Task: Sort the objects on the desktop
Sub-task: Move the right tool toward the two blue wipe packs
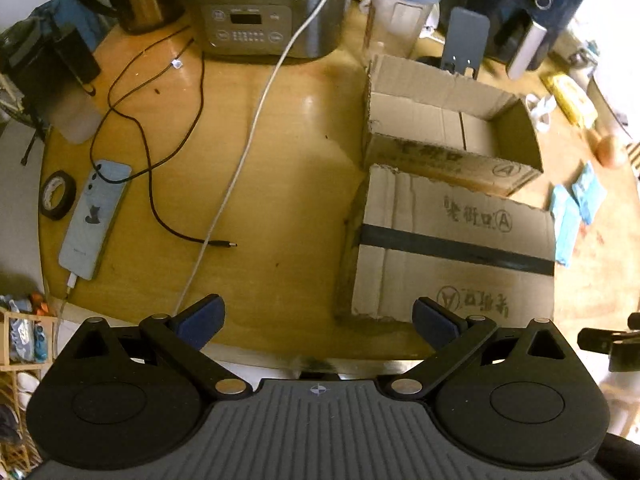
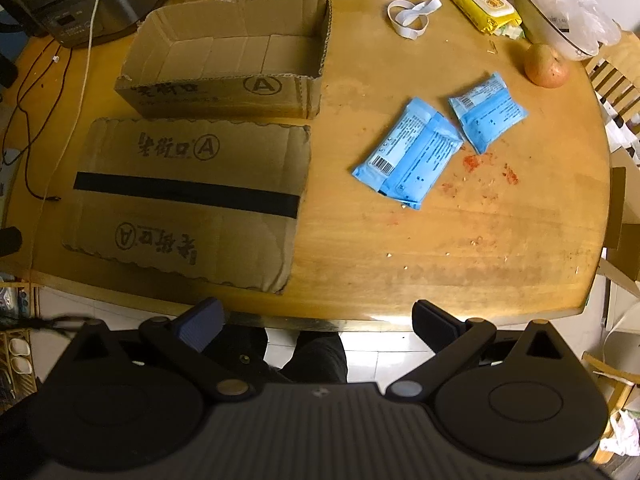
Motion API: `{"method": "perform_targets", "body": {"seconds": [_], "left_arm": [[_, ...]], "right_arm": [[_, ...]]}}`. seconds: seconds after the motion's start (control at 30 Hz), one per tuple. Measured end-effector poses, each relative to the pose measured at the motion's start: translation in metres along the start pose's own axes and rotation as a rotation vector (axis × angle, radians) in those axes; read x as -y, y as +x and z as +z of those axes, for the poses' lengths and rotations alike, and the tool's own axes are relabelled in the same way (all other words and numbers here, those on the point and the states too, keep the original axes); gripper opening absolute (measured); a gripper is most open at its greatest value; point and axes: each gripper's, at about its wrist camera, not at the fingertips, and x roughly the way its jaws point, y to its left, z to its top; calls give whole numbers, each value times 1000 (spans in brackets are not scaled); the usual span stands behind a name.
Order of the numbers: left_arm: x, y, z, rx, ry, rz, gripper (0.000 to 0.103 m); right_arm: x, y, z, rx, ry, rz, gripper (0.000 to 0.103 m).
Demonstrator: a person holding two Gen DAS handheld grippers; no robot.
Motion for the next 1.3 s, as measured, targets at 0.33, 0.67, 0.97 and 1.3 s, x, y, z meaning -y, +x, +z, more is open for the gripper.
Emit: {"method": "perform_targets", "body": {"seconds": [0.33,0.67,0.97,1.3], "left_arm": [[5,9,-7,-36,33,51,103],[2,1,2,-56,18,72,103],[15,-1,0,-52,14,71,103],[33,-2,-1,-54,18,38,103]], "right_arm": [[-11,-1,0,-6,-7,20,103],[-9,-2,-3,5,1,24,103],[5,-3,-2,19,5,18,103],[25,-1,-1,26,11,18,103]]}}
